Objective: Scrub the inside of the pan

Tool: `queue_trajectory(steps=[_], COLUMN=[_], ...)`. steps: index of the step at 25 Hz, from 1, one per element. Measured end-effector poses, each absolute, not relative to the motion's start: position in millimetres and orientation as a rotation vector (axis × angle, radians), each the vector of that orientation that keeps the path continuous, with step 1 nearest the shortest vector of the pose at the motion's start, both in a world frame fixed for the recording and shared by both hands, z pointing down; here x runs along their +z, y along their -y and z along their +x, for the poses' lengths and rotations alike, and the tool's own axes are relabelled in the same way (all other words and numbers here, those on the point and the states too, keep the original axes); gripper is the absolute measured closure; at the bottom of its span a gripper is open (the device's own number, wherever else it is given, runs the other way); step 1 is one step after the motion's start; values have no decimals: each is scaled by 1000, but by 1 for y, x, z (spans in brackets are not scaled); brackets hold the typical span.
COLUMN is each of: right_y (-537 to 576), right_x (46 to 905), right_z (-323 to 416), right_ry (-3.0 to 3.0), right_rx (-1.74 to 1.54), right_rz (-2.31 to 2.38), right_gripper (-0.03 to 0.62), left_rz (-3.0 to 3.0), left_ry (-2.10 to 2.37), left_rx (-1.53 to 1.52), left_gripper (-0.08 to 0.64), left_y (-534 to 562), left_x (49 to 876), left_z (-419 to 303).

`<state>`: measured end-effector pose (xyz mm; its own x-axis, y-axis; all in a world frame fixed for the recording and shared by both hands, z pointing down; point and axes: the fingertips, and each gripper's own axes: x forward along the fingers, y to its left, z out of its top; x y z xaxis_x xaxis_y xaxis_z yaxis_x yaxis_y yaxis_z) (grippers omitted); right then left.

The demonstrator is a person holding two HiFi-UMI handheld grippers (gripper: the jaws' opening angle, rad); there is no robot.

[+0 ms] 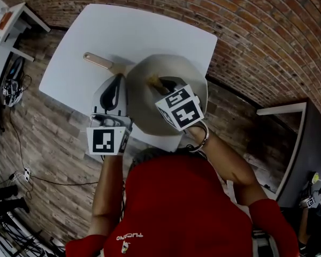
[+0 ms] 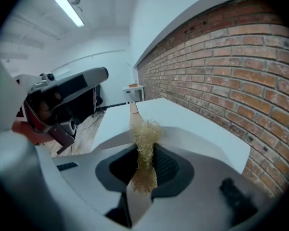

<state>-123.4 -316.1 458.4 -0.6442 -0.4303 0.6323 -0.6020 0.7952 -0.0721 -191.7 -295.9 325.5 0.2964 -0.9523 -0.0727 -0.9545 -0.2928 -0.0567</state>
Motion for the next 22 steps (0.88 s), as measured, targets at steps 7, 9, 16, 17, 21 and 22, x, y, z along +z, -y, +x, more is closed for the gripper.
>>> queue_trajectory(steps=[7, 9, 16, 17, 21, 22], right_y=[322, 319, 314, 314, 319, 320], right_x=[503, 512, 543, 546, 553, 554], right_z=[-137, -142, -151, -151, -150, -148], right_ry=[2244, 2219, 2124, 2116, 2087, 2074], right_rx=[415, 424, 458, 456, 430, 430], right_rz=[713, 688, 622, 618, 621, 624], right_gripper=[506, 506, 506, 506, 506, 506], left_rz=[-2470, -2467, -2490, -2495, -2509, -2513], left_ry=[-1826, -1842, -1837, -1837, -1824, -1823], left_rx=[33, 37, 36, 35, 29, 31], left_gripper=[548, 548, 548, 548, 548, 548], left_y=[301, 302, 309, 309, 312, 313], left_x=[332, 334, 340, 341, 344, 344], left_z=[-203, -209, -214, -214, -214, -215])
